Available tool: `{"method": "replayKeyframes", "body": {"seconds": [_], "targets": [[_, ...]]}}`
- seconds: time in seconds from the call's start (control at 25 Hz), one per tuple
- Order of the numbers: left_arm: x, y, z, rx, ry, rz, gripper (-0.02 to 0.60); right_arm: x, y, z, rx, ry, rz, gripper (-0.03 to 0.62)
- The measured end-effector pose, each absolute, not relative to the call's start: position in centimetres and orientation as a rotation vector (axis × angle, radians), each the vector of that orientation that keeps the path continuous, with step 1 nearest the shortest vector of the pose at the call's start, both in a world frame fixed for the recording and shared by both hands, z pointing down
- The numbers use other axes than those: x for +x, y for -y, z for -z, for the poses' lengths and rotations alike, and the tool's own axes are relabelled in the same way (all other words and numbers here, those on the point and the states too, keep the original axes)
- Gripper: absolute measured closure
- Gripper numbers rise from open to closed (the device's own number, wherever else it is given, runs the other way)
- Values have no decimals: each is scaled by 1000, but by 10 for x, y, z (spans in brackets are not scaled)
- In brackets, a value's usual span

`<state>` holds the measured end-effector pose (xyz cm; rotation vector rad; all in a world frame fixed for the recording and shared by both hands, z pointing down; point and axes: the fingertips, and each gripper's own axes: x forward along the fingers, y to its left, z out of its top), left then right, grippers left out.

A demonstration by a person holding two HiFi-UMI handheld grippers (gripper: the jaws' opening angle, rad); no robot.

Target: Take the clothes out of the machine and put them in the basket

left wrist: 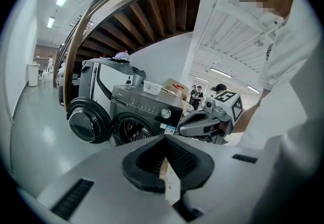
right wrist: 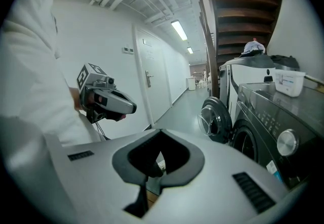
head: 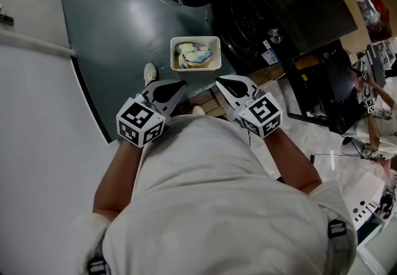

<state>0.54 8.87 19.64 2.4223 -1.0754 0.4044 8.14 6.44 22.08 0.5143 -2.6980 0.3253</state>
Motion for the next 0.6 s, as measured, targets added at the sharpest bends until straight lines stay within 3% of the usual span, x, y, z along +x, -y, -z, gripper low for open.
{"method": "replayKeyframes", "body": {"seconds": [0.6], "targets": [[-16,-71,-209,2384,1087,-394,584,56,-41,-239,463,2682,-338,591]]}}
